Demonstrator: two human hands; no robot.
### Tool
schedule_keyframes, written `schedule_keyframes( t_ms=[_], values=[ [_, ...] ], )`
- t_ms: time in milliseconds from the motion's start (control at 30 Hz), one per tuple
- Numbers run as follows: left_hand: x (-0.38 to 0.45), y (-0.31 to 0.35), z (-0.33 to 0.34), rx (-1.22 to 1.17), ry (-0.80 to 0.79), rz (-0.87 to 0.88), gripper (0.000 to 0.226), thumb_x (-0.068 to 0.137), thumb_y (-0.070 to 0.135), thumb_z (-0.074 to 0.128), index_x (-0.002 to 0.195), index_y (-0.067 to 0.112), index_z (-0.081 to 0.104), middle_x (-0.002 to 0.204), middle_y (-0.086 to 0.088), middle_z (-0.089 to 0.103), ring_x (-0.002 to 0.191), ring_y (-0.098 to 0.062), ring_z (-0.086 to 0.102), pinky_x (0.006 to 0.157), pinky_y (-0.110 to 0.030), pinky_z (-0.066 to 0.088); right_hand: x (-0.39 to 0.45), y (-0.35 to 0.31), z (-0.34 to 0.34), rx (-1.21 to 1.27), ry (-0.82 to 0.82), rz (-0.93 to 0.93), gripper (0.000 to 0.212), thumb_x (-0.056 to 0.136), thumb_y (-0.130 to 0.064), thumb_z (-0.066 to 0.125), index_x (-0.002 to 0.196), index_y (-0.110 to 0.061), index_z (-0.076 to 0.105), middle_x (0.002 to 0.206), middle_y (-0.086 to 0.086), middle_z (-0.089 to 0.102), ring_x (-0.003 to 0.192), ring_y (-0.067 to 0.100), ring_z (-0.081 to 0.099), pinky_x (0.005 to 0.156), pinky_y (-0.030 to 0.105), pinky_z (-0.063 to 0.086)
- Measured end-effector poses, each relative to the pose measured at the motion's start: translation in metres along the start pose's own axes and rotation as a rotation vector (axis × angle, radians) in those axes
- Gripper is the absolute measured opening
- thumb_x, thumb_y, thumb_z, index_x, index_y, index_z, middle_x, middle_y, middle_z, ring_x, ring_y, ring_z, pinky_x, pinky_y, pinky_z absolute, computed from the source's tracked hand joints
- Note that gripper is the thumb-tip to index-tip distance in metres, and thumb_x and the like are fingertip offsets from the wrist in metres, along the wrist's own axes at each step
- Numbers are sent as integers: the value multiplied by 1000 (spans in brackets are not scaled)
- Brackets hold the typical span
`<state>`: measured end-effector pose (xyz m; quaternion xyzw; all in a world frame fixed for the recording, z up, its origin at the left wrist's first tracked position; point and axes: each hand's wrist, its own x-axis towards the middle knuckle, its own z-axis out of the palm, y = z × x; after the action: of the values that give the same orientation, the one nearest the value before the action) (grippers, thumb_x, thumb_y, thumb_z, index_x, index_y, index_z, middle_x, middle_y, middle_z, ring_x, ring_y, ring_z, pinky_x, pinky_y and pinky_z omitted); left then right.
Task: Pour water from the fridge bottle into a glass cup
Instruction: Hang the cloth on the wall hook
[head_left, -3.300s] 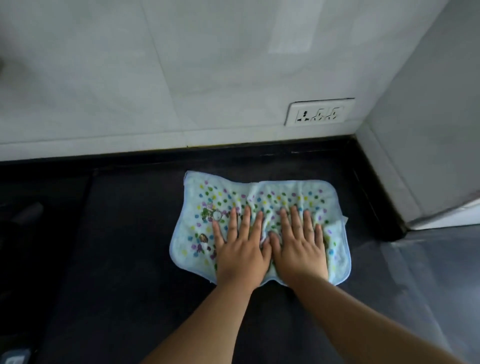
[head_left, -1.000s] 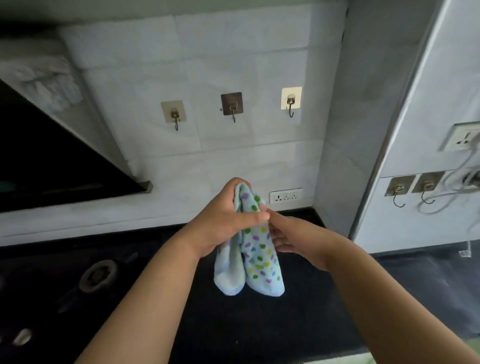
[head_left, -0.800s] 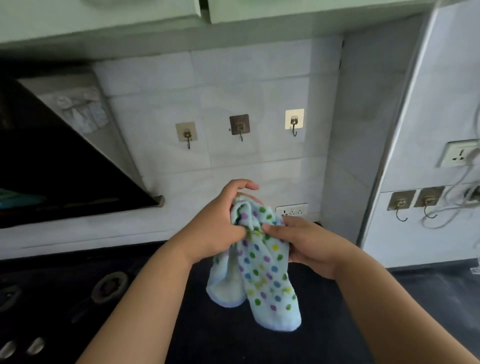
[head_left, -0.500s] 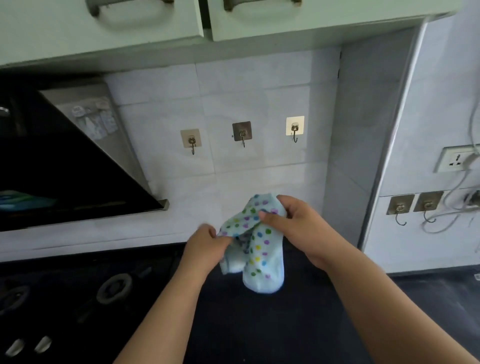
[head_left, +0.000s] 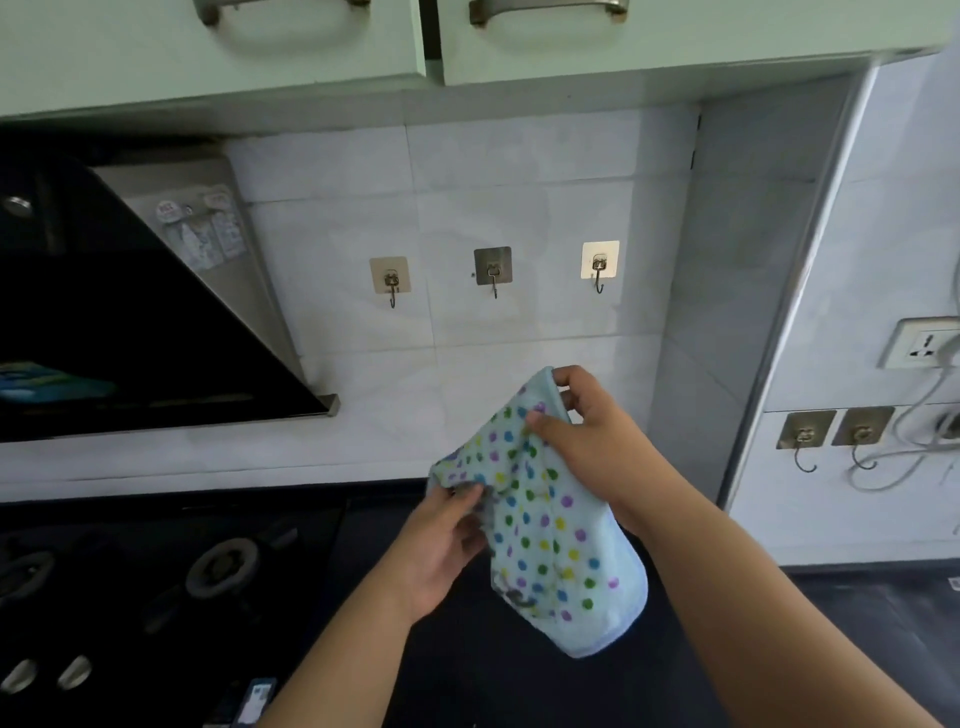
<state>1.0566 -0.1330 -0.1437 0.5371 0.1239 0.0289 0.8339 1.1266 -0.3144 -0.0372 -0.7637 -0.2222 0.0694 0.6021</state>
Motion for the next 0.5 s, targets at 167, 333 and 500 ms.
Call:
schedule_keyframes(
  t_ms=[167,333,500],
  values=[
    [1,25,-6,-46,86,67,43,96,22,70,136,7,63,131,-17,71,121,-33,69,105,-50,53,2,6,-15,307,-53,76,15,96,-23,73,100,-11,64,102,10,78,95,28,76,79,37,61],
    [-1,68,-8,123,118,42,33,95,19,72,125,5,70,119,-16,77,111,-31,74,98,-48,57,9,21,-24,542,119,93,17,98,-11,71,104,-14,56,105,15,79,95,30,77,81,44,62],
    [9,98,-21,213,271,108,51,88,7,79,131,7,52,122,-18,72,107,-31,73,82,-43,60,17,30,-36,187,235,4,39,98,-1,62,112,-36,72,102,2,78,92,23,78,76,37,64]
  ],
)
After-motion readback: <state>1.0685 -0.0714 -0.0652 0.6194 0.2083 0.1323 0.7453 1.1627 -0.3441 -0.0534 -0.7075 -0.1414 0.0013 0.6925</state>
